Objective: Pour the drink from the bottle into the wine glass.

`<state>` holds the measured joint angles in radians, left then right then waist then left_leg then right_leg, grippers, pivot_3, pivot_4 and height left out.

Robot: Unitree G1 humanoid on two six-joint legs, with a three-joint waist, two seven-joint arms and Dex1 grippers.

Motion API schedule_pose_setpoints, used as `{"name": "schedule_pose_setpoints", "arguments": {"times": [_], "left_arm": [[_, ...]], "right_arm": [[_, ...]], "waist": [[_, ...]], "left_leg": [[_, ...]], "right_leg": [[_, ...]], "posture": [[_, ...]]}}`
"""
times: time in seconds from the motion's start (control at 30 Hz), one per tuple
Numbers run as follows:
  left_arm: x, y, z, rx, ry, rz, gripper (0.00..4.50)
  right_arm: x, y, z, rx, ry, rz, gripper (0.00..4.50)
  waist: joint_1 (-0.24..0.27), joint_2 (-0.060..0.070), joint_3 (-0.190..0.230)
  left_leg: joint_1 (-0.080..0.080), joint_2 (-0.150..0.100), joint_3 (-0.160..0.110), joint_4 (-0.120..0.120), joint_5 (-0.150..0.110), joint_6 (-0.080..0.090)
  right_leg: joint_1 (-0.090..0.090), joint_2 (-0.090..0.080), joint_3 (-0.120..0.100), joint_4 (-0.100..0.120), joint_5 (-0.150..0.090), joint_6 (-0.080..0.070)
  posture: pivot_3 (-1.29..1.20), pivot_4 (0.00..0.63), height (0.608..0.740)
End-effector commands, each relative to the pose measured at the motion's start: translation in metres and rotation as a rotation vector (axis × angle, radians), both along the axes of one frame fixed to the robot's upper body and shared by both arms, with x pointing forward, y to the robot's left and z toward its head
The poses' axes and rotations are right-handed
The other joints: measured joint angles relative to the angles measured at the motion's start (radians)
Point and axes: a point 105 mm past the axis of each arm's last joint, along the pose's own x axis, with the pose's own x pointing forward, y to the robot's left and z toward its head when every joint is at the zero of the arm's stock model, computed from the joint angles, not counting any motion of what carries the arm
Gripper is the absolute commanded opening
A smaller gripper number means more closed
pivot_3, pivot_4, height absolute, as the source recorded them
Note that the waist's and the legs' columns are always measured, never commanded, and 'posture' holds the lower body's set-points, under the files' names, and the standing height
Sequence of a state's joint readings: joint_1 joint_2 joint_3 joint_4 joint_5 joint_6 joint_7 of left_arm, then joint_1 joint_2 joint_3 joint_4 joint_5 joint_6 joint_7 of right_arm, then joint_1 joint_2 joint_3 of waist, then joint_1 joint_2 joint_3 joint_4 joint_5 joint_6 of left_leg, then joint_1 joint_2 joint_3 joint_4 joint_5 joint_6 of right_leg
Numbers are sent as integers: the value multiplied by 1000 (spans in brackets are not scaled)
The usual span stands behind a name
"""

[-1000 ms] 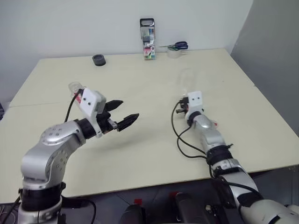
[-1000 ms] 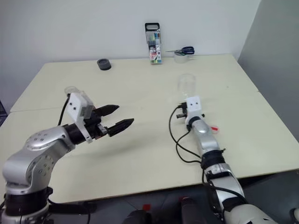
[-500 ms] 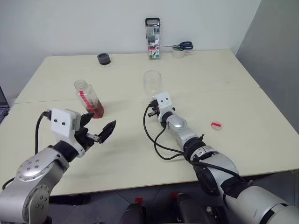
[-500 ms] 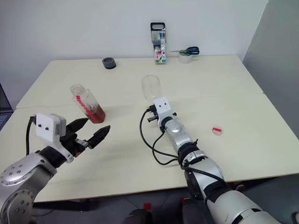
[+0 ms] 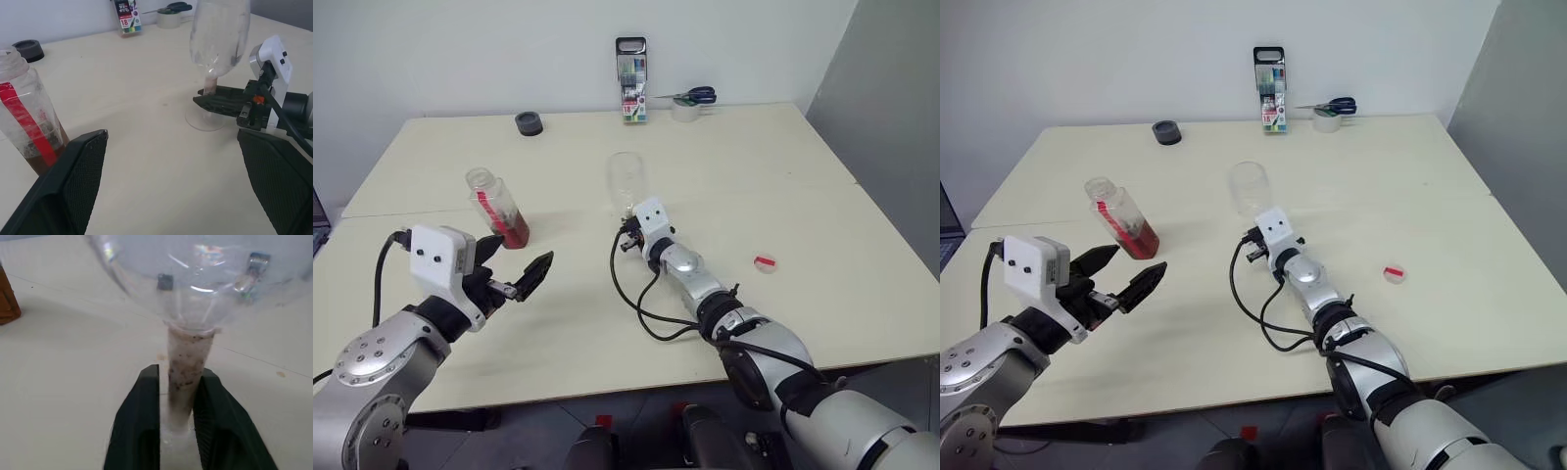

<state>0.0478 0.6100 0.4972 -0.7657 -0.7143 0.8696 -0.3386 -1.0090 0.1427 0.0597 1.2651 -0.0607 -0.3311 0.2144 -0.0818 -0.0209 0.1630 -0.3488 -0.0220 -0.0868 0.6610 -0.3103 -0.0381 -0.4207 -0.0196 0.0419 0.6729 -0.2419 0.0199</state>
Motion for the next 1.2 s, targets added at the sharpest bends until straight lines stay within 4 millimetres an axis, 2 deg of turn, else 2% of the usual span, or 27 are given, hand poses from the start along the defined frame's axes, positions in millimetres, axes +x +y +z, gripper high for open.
{"name": "schedule_pose_setpoints", "arguments": {"times": [0.03, 0.23, 0.33, 0.47, 0.53, 0.67, 0.77, 0.87, 1.0, 1.07, 1.2], "left_arm": [[2, 0, 9, 8, -32, -12, 4500], [7, 3, 6, 12, -25, -12, 4500], [12, 9, 2, 14, -26, 14, 4500], [20, 28, -5, 19, -32, 93, 4500], [23, 37, -9, 19, -37, 130, 4500], [35, 55, -7, 0, -79, 226, 4500], [44, 63, -9, -33, -104, 293, 4500], [51, 61, -15, -52, -102, 305, 4500], [62, 62, -18, -49, -112, 323, 4500], [69, 65, -18, -55, -120, 345, 4500], [79, 66, -18, -67, -134, 351, 4500]], "right_arm": [[-15, 24, -3, 46, -3, 58, 2372], [-16, 3, -17, 50, 12, 57, 4387], [-16, -17, -20, 57, -4, 56, 4387], [-17, -59, -17, 116, -5, 27, 4387], [-26, -77, -6, 128, -28, 51, 4387], [-59, -104, 37, 118, -56, 170, 4387], [-89, -114, 67, 95, -39, 288, 4387], [-122, -119, 96, 41, -15, 444, 4387], [-146, -123, 124, -7, 3, 541, 4387], [-155, -125, 131, -60, 2, 572, 4387], [-165, -127, 129, -136, 8, 606, 4387]], "waist": [[0, 0, 0], [0, 0, 0], [0, 0, 0], [9, 0, 0], [23, 1, 0], [36, 2, 1], [41, 4, 2], [42, 4, 2], [48, 3, 3], [52, 3, 3], [55, 2, 2]], "left_leg": [[0, 0, 0, 0, 0, 0], [0, 0, 0, 0, 0, 0], [0, 0, 0, 0, 0, 0], [0, 0, -1, 0, 0, 0], [-1, -1, -1, 0, 0, 0], [-7, 0, -7, 1, 0, 0], [-11, 0, -9, 2, 0, 0], [-11, 0, -11, 1, 0, -1], [-12, 0, -12, 1, 0, -1], [-13, -1, -12, 1, 0, 0], [-14, -1, -13, 1, 0, 0]], "right_leg": [[0, 0, 0, 0, 0, 0], [0, 0, 0, -1, 0, 0], [0, 0, 0, -1, 0, 0], [1, 0, -1, -1, 0, 0], [1, 0, -1, -2, 0, 0], [0, -1, -2, -8, 1, 2], [-2, -2, -4, -10, 1, 2], [-1, -2, -6, -10, 1, 2], [0, -2, -7, -12, 1, 2], [0, -2, -8, -13, 1, 2], [0, -2, -9, -14, 1, 2]], "posture": [[0, 150, 740], [0, 150, 740], [0, 150, 740], [0, 150, 740], [0, 150, 740], [0, 150, 740], [0, 150, 740], [0, 150, 740], [0, 150, 740], [0, 150, 740], [0, 150, 740]]}}
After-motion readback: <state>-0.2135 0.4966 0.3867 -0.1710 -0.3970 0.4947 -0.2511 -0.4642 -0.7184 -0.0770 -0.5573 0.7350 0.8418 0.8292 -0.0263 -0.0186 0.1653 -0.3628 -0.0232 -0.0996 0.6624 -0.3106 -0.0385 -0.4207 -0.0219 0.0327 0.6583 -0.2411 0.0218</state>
